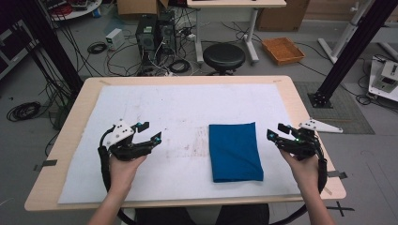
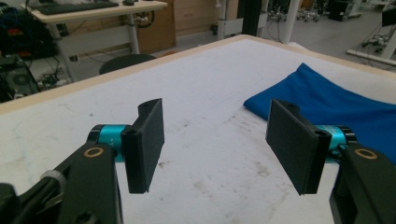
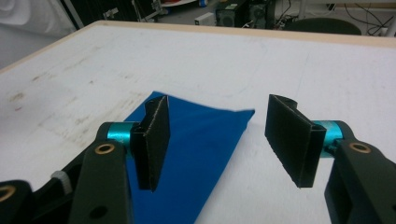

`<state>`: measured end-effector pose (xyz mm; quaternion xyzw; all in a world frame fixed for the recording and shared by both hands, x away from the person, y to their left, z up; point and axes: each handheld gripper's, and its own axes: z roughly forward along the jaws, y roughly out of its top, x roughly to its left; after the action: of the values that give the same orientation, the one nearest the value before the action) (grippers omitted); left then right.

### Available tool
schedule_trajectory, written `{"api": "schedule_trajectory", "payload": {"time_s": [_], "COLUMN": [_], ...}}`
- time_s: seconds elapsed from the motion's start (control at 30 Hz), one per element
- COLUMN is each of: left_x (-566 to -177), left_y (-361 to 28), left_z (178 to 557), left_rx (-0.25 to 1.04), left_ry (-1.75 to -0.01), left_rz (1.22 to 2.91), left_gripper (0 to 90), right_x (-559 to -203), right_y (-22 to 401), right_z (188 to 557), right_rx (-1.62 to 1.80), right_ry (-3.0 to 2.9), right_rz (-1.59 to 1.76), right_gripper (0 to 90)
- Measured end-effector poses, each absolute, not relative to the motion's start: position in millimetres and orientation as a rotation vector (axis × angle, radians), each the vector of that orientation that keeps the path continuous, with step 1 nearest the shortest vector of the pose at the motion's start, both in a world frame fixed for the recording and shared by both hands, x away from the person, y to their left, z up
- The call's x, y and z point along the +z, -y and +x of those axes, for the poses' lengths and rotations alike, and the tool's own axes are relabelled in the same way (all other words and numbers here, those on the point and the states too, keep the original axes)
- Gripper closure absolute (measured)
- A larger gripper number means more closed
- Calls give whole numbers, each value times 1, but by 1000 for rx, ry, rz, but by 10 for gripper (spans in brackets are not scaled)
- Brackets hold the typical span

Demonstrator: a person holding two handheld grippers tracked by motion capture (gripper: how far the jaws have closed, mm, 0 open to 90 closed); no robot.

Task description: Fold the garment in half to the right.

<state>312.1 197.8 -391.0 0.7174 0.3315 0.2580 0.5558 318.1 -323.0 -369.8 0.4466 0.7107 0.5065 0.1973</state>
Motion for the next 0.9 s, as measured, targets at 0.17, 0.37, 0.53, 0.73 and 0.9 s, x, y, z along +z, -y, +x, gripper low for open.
{"api": "schedule_trajectory", "payload": {"time_s": [0.17,0.37,0.53,0.73,0.9], "left_x": [-392,-392,-392,-393,-393], "left_y": [-199,-197,-199,-204,-207], "left_z": [314,315,316,315,314], "left_rx": [527,481,457,432,424], "left_ry": [-818,-840,-850,-858,-859], "left_rz": [1686,1694,1681,1663,1662], "left_gripper": [372,366,366,366,370], "right_x": [-378,-383,-384,-387,-386], "right_y": [320,323,328,331,331], "right_z": [323,321,322,325,326], "right_rx": [1405,1397,1390,1387,1394], "right_ry": [-2003,-2025,-2022,-2022,-2028], "right_rz": [1241,1232,1252,1269,1264], "right_gripper": [396,392,370,368,368]}}
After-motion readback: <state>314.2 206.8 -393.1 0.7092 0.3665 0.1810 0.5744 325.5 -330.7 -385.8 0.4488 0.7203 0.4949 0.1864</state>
